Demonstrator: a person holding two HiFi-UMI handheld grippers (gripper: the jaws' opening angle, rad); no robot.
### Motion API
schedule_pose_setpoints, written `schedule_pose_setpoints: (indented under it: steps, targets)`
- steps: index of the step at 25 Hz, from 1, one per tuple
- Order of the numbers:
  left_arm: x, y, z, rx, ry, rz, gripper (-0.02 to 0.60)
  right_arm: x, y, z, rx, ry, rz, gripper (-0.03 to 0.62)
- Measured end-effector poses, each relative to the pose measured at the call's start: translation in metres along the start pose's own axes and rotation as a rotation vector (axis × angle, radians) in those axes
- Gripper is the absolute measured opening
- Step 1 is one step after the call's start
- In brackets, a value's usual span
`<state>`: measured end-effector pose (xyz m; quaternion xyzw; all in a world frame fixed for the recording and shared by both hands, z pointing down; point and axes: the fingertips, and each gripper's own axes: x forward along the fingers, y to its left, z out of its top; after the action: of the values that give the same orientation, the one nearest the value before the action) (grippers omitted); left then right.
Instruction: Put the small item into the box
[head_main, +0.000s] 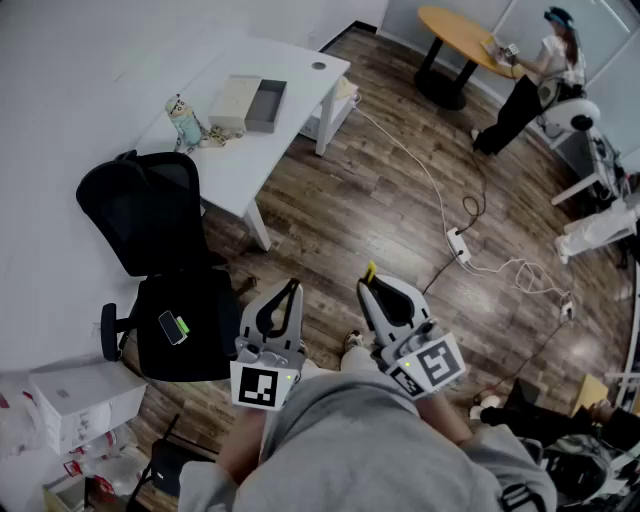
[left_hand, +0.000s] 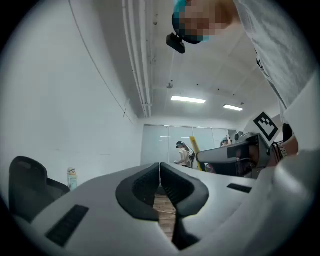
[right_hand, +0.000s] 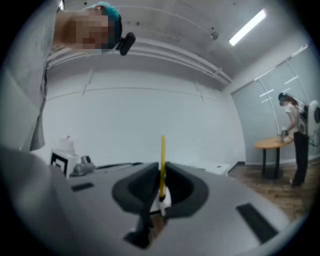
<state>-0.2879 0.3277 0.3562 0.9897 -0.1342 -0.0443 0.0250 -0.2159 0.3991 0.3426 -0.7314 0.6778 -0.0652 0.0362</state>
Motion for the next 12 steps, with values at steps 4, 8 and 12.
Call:
schedule_pose_setpoints:
  steps: [4, 8, 12]
  targets:
    - [-0.005, -0.013, 0.001, 0.005, 0.018, 0.036, 0.037, -0.009, -0.003, 0.003, -0.002, 0.002, 0.025, 0.066]
    - [0.002, -0.032, -0.003, 0.022, 0.034, 0.06, 0.037, -0.025, -0.019, 0.006, 0.017, -0.003, 0.048, 0.066]
    - [0.009, -0.053, -0.001, 0.03, 0.031, 0.078, 0.037, -0.037, -0.035, 0.001, 0.031, 0.01, 0.071, 0.066]
